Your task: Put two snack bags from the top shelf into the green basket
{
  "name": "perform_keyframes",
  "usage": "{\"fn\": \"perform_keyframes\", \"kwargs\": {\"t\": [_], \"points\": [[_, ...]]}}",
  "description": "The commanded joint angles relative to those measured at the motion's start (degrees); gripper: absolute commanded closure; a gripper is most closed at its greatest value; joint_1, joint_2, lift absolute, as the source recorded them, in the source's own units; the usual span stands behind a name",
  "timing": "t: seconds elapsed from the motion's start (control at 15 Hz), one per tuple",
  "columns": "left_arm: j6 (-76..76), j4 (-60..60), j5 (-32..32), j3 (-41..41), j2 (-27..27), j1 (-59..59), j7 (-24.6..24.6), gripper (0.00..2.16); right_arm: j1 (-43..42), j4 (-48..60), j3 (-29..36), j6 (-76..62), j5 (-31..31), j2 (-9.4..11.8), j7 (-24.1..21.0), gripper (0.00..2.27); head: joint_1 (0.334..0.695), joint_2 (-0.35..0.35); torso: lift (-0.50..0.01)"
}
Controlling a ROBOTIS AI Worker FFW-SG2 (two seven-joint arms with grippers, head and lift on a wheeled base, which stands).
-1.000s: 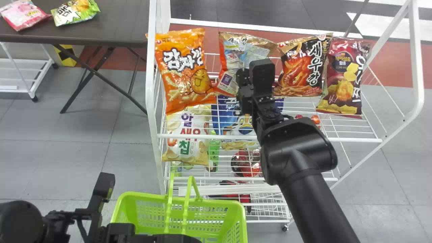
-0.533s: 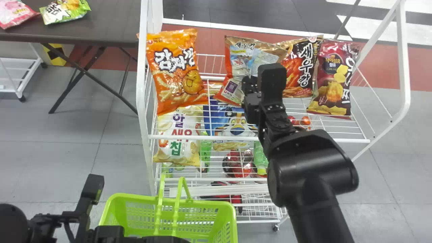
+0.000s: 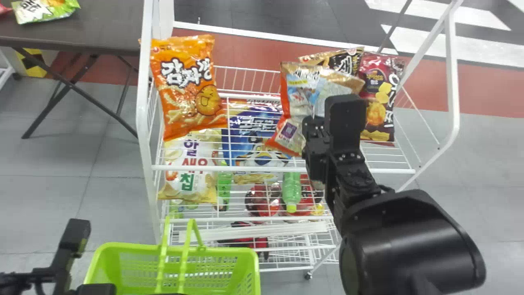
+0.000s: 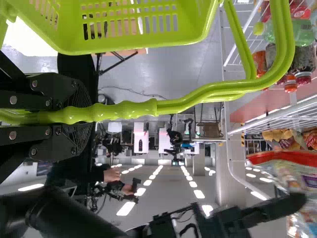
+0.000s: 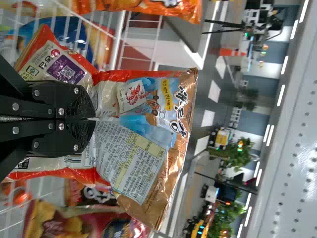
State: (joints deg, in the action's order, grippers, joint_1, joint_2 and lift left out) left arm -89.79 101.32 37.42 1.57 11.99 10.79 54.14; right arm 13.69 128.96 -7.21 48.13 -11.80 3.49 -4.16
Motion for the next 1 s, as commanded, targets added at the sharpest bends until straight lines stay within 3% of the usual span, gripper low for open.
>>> {"fn": "perform_keyframes", "kwargs": {"t": [0.0,0.27,0.47,0.73,0.93], "points": [[0.00,0.02,0.02,0.01,-0.04,0.02,0.09,2.15,4.07,5.43,0.27,7.20,0.20,1.61,0.29,2.25,0.695,-0.277,-0.001],[0.35,0.29,0.46,1.07,-0.48,1.69,0.27,2.15,8.02,11.31,-3.60,20.56,0.81,3.98,3.54,2.25,0.695,-0.320,-0.001],[1.23,0.55,0.73,1.68,-0.83,2.31,0.35,2.15,9.60,10.61,-9.75,24.43,0.29,6.27,3.72,2.25,0.695,-0.301,-0.001],[1.23,0.55,0.64,1.33,-1.09,2.31,0.09,2.15,9.87,5.25,-18.28,21.44,0.90,6.62,3.72,2.25,0.695,-0.224,-0.001],[1.23,0.55,0.64,1.07,-1.36,2.22,0.00,2.15,9.78,1.65,-23.46,20.74,4.07,6.09,3.72,2.25,0.695,-0.121,-0.001]]}}
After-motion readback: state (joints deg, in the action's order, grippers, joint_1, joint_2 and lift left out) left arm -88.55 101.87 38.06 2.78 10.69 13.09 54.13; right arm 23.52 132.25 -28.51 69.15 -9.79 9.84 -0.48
